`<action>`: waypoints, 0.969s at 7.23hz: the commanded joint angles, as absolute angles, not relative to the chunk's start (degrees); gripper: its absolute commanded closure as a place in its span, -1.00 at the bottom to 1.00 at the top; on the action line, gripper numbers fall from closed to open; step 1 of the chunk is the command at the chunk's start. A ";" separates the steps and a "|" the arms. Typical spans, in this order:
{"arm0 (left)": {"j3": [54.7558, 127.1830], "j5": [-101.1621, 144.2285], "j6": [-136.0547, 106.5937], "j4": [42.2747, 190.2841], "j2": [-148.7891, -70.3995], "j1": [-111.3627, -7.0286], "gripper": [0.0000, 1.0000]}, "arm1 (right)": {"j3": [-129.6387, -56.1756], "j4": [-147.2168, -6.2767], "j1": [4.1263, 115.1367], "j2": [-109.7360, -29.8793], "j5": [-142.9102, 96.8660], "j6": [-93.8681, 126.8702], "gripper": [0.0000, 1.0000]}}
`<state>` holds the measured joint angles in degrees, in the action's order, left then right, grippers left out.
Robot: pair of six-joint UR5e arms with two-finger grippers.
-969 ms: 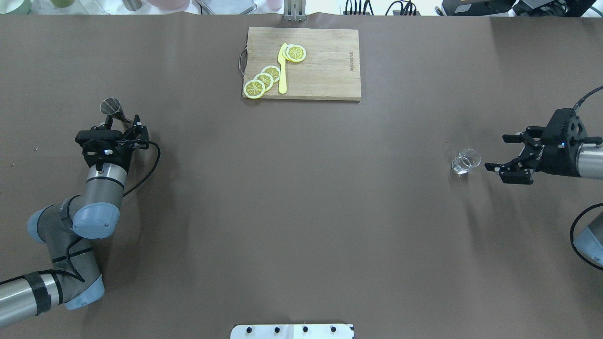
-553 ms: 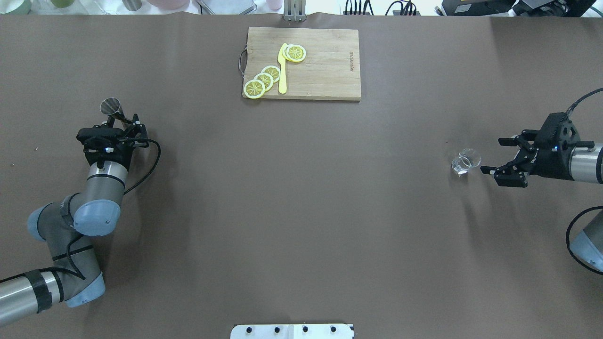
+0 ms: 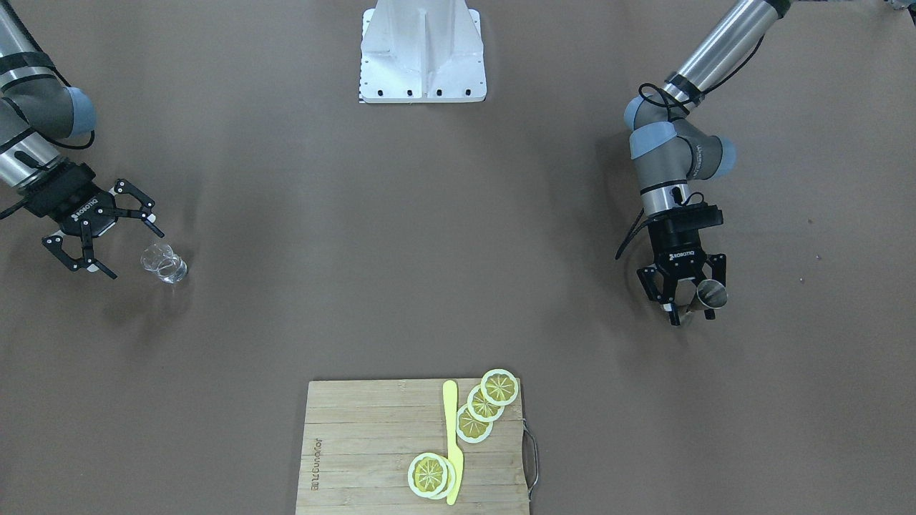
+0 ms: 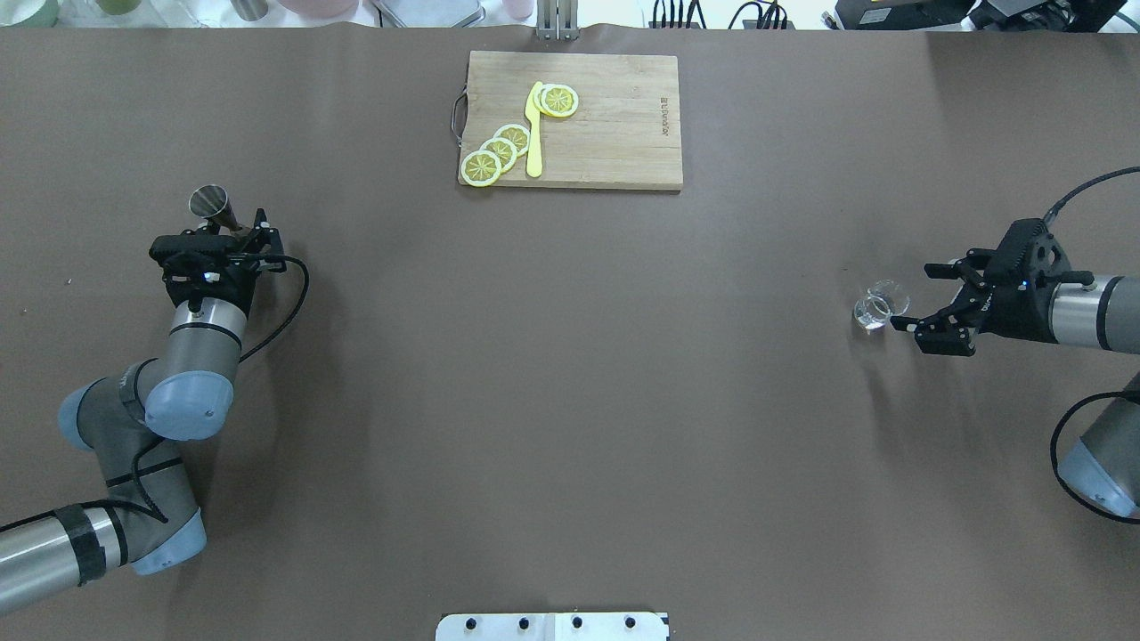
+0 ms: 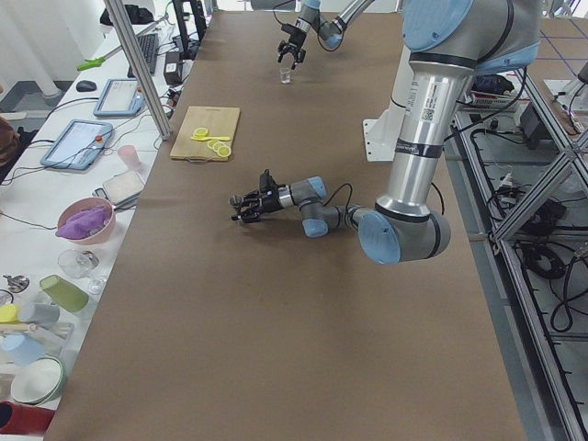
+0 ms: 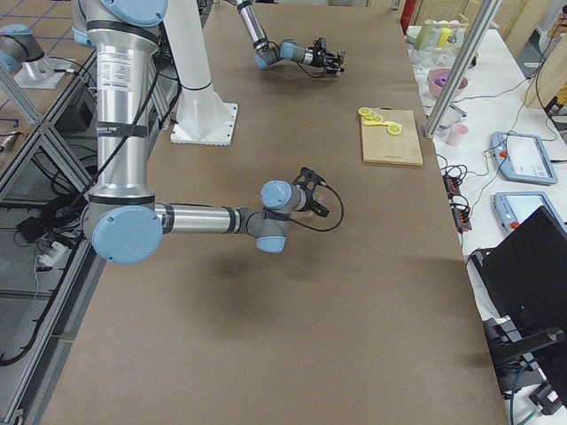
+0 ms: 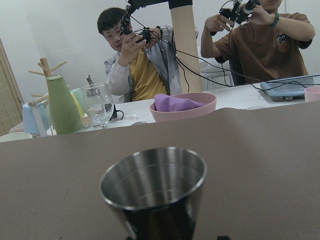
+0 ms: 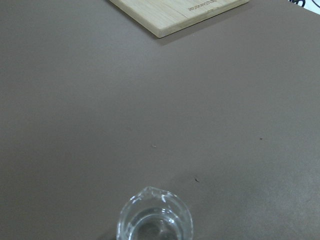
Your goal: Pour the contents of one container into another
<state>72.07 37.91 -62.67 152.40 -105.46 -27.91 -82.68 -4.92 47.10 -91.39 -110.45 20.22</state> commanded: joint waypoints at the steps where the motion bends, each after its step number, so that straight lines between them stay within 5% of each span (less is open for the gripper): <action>1: 71.98 37.88 -62.67 152.40 -105.38 -27.95 -0.19 | -81.22 -4.92 46.58 -90.09 -109.60 20.21 -0.99; 3: 71.98 38.05 -62.67 152.40 -105.29 -27.95 0.51 | -80.77 -4.92 45.71 -89.39 -108.64 20.21 -0.99; 5: 72.07 38.32 -62.67 152.49 -105.29 -27.95 1.00 | -80.77 -4.92 45.35 -89.38 -108.46 20.21 -0.99; 7: 73.47 38.32 -62.58 153.10 -105.12 -27.86 1.00 | -80.86 -4.92 44.91 -89.38 -107.93 20.21 -0.99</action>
